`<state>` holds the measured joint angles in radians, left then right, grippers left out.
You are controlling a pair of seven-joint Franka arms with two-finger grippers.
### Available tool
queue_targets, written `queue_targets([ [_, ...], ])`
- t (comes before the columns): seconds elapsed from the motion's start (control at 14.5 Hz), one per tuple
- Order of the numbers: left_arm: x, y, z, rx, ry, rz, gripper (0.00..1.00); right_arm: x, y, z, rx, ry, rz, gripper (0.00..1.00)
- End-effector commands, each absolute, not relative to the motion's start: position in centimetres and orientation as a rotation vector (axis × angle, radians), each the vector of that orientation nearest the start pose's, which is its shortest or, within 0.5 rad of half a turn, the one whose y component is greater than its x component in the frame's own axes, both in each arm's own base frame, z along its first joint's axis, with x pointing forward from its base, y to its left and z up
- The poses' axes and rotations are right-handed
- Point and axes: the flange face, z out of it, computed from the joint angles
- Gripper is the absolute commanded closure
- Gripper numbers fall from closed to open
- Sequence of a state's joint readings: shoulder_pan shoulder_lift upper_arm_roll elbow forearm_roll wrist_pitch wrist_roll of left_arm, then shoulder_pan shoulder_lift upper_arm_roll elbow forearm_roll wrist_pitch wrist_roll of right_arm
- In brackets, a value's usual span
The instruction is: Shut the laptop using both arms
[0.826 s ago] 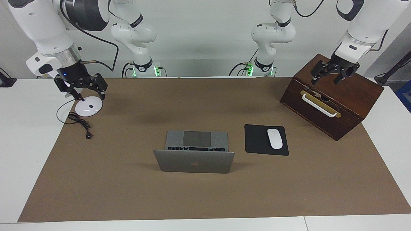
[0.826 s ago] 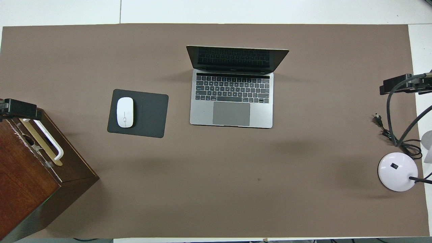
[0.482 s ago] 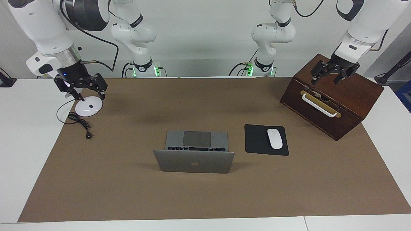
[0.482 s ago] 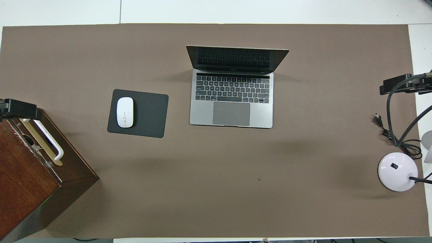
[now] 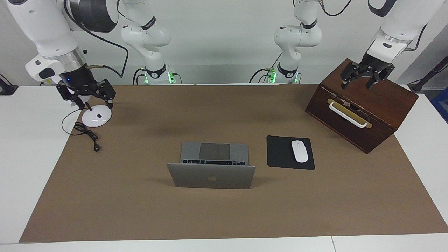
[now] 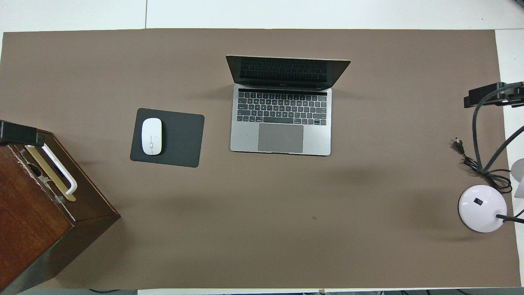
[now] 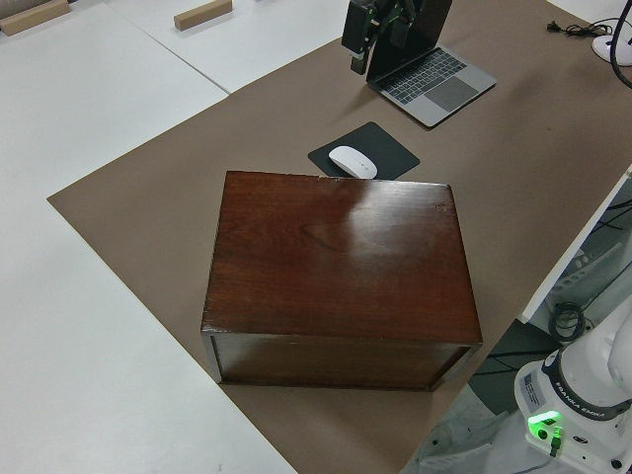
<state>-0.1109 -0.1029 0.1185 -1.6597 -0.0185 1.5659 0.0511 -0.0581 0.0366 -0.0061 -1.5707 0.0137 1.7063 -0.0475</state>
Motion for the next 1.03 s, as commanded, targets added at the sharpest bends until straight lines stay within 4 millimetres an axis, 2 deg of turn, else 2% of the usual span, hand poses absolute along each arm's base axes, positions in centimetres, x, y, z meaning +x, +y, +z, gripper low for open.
queue_targets([
  [0.0,51.7,0.6,64.0,-3.150,0.066,-0.014,0.00,59.8,-3.6,62.0,-3.153,0.021,-0.188,0.04],
  [0.21,51.8,0.7,64.0,-3.150,0.047,-0.018,0.00,60.2,-3.5,61.5,-3.155,0.013,-0.176,0.15],
  [0.28,51.8,0.7,64.0,-3.152,0.045,-0.028,0.00,60.4,-3.3,61.3,-3.154,0.008,-0.173,0.22],
  [0.34,51.8,0.6,63.9,-3.150,0.047,-0.026,0.01,60.6,-3.3,61.6,-3.154,0.008,-0.185,0.36],
  [0.41,51.8,0.4,64.0,-3.152,0.049,-0.028,0.26,60.9,-3.2,61.7,-3.153,0.003,-0.193,0.53],
  [0.48,51.8,0.3,63.9,-3.150,0.057,-0.030,0.60,61.2,-3.1,61.8,-3.153,0.003,-0.200,0.70],
  [0.55,52.0,0.0,63.8,-3.151,0.061,-0.045,0.87,61.5,-3.0,61.7,-3.153,-0.001,-0.200,0.87],
  [0.62,52.1,-0.1,63.9,-3.150,0.064,-0.071,1.00,61.7,-2.8,61.8,-3.152,-0.004,-0.207,1.00],
  [0.83,52.3,-0.5,63.9,-3.149,0.068,-0.086,1.00,62.7,-2.7,62.0,-3.151,-0.013,-0.229,1.00],
  [0.96,52.4,-0.6,64.1,-3.155,0.013,-0.110,1.00,63.6,-2.6,61.7,-3.150,-0.023,-0.234,1.00],
])
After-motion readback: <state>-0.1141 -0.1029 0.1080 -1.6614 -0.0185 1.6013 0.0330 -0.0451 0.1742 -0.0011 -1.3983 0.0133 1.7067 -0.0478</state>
